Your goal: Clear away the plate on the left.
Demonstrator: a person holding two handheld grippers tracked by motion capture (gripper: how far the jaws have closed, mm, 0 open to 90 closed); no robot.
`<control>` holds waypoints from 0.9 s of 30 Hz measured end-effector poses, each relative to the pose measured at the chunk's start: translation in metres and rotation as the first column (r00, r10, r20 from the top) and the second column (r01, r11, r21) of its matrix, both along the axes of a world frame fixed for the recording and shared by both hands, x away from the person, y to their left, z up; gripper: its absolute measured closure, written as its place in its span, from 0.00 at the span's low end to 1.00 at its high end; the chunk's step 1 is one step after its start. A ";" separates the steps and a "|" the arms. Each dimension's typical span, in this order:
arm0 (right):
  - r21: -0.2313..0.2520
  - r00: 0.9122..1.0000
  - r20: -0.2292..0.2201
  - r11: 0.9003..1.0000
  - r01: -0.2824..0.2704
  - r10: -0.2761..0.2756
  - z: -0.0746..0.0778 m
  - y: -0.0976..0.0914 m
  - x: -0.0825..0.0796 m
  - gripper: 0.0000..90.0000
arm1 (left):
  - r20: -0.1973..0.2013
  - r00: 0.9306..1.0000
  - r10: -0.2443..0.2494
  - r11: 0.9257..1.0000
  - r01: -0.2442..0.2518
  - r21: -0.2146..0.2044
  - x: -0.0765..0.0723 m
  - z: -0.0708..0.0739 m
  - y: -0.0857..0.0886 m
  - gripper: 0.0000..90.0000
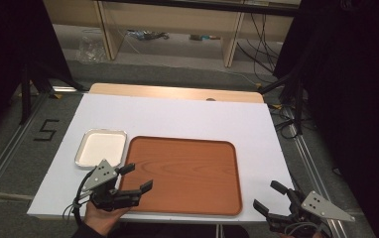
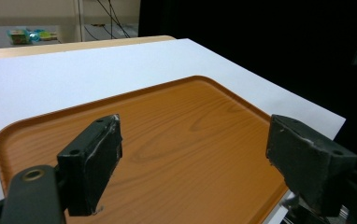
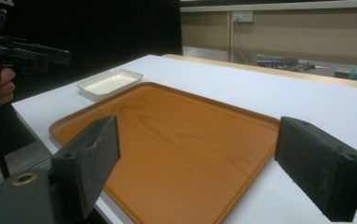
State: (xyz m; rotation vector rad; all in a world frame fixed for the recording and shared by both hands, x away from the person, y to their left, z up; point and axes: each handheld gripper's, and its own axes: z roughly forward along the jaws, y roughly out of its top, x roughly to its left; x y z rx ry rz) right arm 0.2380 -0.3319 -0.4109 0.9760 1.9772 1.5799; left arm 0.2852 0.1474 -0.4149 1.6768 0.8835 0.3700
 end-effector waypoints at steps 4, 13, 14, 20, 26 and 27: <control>0.023 0.999 -0.038 1.000 -0.004 0.005 0.000 0.002 -0.002 0.17 | -0.005 1.000 0.006 1.000 -0.006 -0.003 0.000 0.000 0.001 0.20; 0.030 0.999 -0.033 1.000 -0.008 0.009 0.000 0.002 -0.001 0.17 | -0.015 1.000 0.027 1.000 -0.027 -0.002 0.001 0.000 0.003 0.21; 0.030 0.999 -0.033 1.000 -0.008 0.009 0.000 0.002 -0.001 0.17 | -0.015 1.000 0.027 1.000 -0.027 0.004 0.002 0.000 0.004 0.21; 0.030 0.999 -0.031 1.000 -0.008 0.008 0.000 0.002 -0.001 0.17 | -0.038 0.998 0.046 0.999 -0.045 0.031 0.004 0.000 0.005 0.21; 0.023 0.999 -0.037 1.000 -0.005 0.005 0.000 0.002 -0.002 0.17 | -0.057 0.996 0.066 0.997 -0.063 0.042 0.008 -0.001 0.011 0.21; 0.030 0.999 -0.032 1.000 -0.008 0.009 0.000 0.002 -0.001 0.17 | -0.067 0.996 0.067 0.997 -0.064 0.042 0.009 -0.001 0.012 0.21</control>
